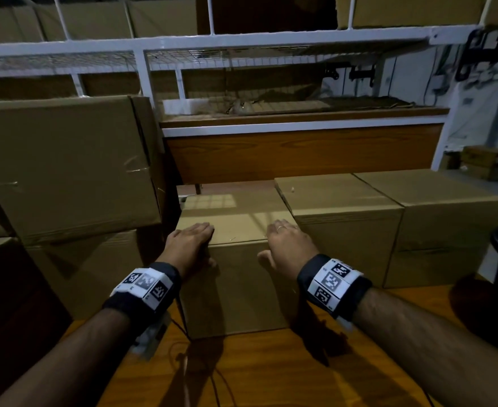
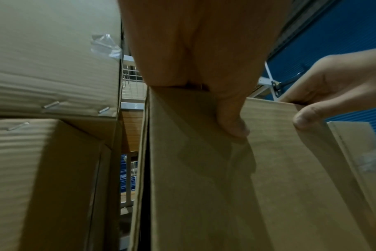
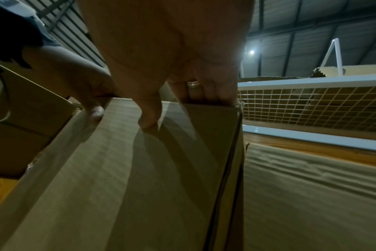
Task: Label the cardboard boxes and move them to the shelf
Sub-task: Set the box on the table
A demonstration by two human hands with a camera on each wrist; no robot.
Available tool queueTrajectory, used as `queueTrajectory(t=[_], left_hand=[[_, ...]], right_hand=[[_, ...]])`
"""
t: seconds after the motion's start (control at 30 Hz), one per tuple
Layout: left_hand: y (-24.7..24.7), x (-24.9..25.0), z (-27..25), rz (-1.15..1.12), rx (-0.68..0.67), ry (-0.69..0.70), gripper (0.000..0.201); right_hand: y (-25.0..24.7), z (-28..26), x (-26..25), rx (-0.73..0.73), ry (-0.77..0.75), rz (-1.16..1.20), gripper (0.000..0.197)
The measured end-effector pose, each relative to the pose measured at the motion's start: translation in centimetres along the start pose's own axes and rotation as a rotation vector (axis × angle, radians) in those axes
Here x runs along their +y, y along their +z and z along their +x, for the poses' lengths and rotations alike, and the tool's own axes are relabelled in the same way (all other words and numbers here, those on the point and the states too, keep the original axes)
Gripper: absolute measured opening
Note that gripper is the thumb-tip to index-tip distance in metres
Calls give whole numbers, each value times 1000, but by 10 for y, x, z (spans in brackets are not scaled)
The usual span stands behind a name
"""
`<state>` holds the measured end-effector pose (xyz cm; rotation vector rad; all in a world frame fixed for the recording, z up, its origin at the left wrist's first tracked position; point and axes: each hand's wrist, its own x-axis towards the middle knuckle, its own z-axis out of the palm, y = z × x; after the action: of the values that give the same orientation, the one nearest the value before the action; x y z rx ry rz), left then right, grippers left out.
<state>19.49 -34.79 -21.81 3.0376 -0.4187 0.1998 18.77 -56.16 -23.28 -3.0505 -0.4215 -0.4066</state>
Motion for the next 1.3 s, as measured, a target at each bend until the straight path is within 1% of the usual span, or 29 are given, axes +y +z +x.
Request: queueTrajectory(t=[0.13, 0.23, 0.4, 0.6, 0.77, 0.9, 1.3], left_hand=[[10, -2, 20, -27, 81, 0, 69], [17, -1, 37, -3, 125, -10, 60], [26, -3, 60, 44, 154, -54, 61], [31, -4, 84, 57, 130, -105, 60], [33, -4, 98, 70, 131, -96, 58], [34, -1, 100, 78, 139, -77, 58], [35, -1, 98, 77, 127, -85, 59]], right_hand=[[8, 20, 2, -6, 22, -53, 64], [14, 35, 4, -8, 44, -82, 66], [25, 55, 7, -4, 83, -110, 63], [30, 74, 12, -5, 99, -130, 58], [30, 83, 18, 11, 116, -134, 55], [35, 86, 25, 32, 103, -115, 55], [43, 87, 26, 52, 90, -93, 55]])
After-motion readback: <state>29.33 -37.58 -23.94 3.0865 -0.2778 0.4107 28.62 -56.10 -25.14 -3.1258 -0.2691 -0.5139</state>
